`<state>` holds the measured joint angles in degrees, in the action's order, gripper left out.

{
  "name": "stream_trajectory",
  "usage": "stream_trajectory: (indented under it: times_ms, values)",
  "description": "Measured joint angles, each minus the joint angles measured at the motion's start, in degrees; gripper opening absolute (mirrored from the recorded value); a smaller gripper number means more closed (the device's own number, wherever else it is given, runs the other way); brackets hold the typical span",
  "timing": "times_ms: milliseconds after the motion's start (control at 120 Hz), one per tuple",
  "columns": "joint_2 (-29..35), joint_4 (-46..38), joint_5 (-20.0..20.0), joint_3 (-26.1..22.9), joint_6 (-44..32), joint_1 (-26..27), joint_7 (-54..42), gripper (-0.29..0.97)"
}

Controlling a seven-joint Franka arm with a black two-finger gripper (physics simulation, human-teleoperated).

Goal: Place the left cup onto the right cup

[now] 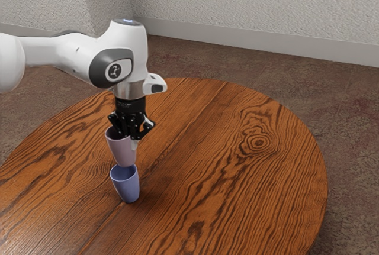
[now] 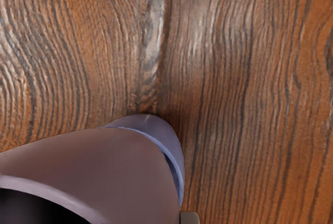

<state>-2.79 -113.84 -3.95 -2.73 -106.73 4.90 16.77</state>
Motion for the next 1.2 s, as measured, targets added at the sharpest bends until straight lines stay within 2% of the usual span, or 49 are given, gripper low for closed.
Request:
stream_trajectory:
  times_ms: [1200]
  values:
    - [0.4,-3.37,0.39,-0.01,-1.17,0.16,1.28,-0.1]
